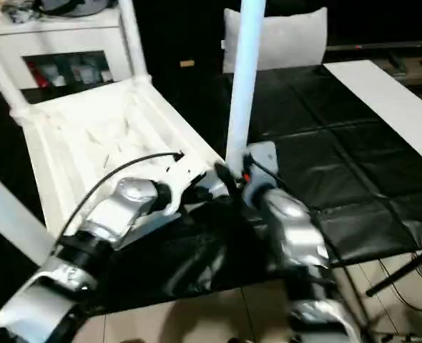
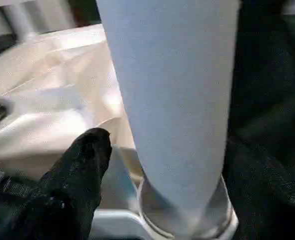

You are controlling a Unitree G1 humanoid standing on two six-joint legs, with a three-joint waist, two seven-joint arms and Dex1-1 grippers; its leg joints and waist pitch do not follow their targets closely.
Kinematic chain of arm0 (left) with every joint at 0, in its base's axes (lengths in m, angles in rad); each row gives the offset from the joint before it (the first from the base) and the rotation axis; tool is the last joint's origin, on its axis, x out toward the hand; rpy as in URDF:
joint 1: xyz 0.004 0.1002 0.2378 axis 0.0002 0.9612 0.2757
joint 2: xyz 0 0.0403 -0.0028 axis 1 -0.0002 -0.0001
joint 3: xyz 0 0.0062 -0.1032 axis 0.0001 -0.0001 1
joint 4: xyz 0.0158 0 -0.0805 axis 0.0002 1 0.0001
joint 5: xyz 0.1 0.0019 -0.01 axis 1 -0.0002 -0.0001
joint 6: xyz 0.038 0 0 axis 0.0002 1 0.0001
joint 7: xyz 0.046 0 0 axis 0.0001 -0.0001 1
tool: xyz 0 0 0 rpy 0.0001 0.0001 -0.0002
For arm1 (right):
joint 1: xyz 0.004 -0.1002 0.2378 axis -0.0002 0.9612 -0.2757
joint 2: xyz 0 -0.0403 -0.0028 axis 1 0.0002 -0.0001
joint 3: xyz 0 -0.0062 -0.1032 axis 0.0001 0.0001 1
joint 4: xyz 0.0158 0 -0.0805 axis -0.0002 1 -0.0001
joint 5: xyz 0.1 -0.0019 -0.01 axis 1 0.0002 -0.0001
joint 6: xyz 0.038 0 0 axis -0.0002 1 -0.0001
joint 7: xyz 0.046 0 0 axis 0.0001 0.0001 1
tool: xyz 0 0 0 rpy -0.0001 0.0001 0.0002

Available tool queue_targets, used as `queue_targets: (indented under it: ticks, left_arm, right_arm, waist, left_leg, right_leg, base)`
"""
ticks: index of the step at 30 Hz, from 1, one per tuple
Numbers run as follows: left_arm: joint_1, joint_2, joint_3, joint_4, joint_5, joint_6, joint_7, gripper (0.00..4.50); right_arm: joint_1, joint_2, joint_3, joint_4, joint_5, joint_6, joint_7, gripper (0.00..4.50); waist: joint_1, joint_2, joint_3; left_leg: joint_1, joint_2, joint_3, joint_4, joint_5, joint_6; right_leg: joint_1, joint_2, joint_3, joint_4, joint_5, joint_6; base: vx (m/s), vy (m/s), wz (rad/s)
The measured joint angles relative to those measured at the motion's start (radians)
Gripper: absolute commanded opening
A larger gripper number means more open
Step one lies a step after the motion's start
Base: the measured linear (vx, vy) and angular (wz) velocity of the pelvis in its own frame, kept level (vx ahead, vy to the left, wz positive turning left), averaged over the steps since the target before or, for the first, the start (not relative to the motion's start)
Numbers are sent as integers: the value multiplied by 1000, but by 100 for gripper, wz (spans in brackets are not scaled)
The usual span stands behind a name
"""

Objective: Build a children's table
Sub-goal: Rotate leg to tighten

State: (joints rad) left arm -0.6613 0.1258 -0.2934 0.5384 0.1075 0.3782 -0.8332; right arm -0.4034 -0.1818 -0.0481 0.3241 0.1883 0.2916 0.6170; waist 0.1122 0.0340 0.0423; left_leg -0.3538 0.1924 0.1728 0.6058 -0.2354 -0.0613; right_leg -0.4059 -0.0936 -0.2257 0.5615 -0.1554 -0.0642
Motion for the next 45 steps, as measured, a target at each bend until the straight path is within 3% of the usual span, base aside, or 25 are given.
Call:
queue_targets:
  ticks: [3, 7, 13, 17, 18, 22, 36, 45]
  left_arm:
    - [11, 52, -17, -7, -14, -42, -82, 0]
    - [17, 119, -46, -10, -26, -101, -203, 0]
    - [17, 217, -82, -10, -31, -205, -375, 0]
    - [17, 260, -107, -23, -41, -242, -483, 0]
    - [17, 275, -120, -30, -42, -248, -515, 0]
    - [17, 290, -147, -46, -45, -277, -572, 0]
    - [16, 291, -168, -50, -44, -305, -608, 0]
    - [16, 291, -164, -50, -46, -297, -614, 0]
  right_arm:
    - [14, -80, 24, -10, 26, -30, 164, 395]
    - [19, -192, 46, -6, 52, -66, 377, 435]
    - [4, -282, 72, 37, 57, -117, 557, 447]
    - [-5, -302, 127, 39, 58, -132, 670, 447]
    - [-9, -308, 146, 42, 60, -124, 709, 417]
    - [-23, -310, 184, 43, 67, -114, 775, 380]
    - [-62, -279, 251, 120, 57, -117, 864, 265]
    - [-57, -275, 251, 112, 71, -83, 876, 209]
  waist:
    - [9, 0, 0]
    - [36, 0, 0]
    - [58, 0, 0]
    - [70, 0, 0]
    - [76, 0, 0]
    - [93, 0, 0]
    - [87, -1, 0]
    - [87, -1, 0]
  left_leg:
    - [0, 0, 0, 1, 0, 0]
    - [3, 0, 0, 2, 0, 0]
    - [4, 0, 0, 3, 0, -1]
    - [4, 1, 0, 4, 0, 0]
    - [4, 1, 0, 5, 0, 0]
    - [5, 1, 0, 8, 0, 0]
    - [4, 0, 0, 12, 0, -1]
    - [4, 0, 0, 12, 0, -1]
  right_leg:
    - [1, 0, 0, 1, 1, 0]
    - [4, 0, 0, 1, 1, 0]
    - [4, 0, 0, 1, 1, 1]
    - [4, 0, 0, 2, 1, 1]
    - [4, 0, 1, 2, 1, 0]
    - [4, -1, 1, 5, 1, 0]
    - [4, -1, 5, 10, 1, 1]
    - [4, -1, 5, 10, 1, 1]
  base:
    - [0, 0, 0]
    - [0, 0, 0]
    - [0, 0, 0]
    - [0, 0, 0]
    - [0, 0, 0]
    - [0, 0, 0]
    - [0, 0, 0]
    - [0, 0, 0]
